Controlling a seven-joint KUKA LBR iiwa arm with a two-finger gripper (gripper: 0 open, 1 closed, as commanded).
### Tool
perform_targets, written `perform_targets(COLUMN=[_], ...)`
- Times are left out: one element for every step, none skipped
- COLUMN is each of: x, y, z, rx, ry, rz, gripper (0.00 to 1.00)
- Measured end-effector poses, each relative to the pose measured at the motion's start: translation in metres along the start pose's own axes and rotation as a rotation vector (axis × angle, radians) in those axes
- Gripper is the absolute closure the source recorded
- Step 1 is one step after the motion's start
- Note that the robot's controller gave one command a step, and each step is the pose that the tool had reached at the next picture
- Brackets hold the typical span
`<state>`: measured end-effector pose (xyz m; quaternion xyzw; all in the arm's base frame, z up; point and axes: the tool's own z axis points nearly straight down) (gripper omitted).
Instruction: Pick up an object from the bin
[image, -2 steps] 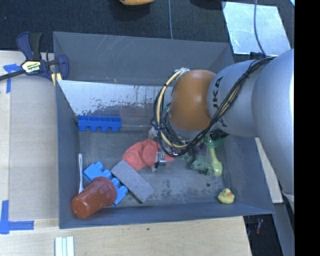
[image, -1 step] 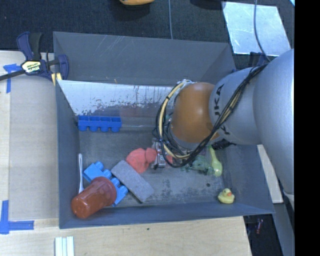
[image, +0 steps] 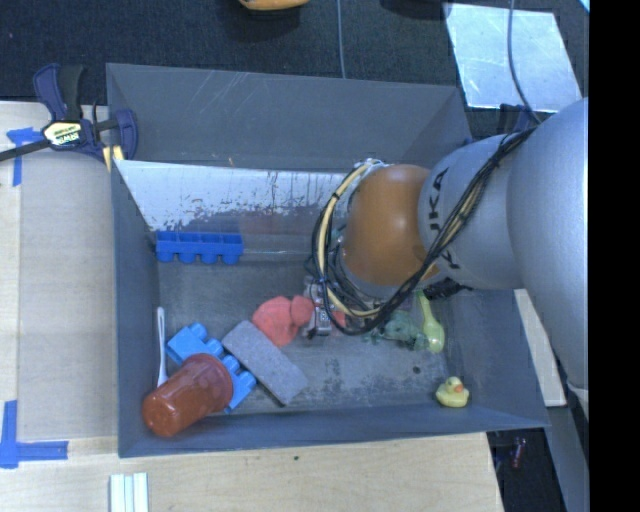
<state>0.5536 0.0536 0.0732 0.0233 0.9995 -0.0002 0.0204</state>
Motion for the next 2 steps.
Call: perform_targets(x=[-0.007, -0.004], y=[0.003, 0.021], z=[-0.060, -0.127], rx=[0.000, 0.001], ry=[0.004, 0.008], rz=[0.000, -0.059], gripper=[1.00, 1.00])
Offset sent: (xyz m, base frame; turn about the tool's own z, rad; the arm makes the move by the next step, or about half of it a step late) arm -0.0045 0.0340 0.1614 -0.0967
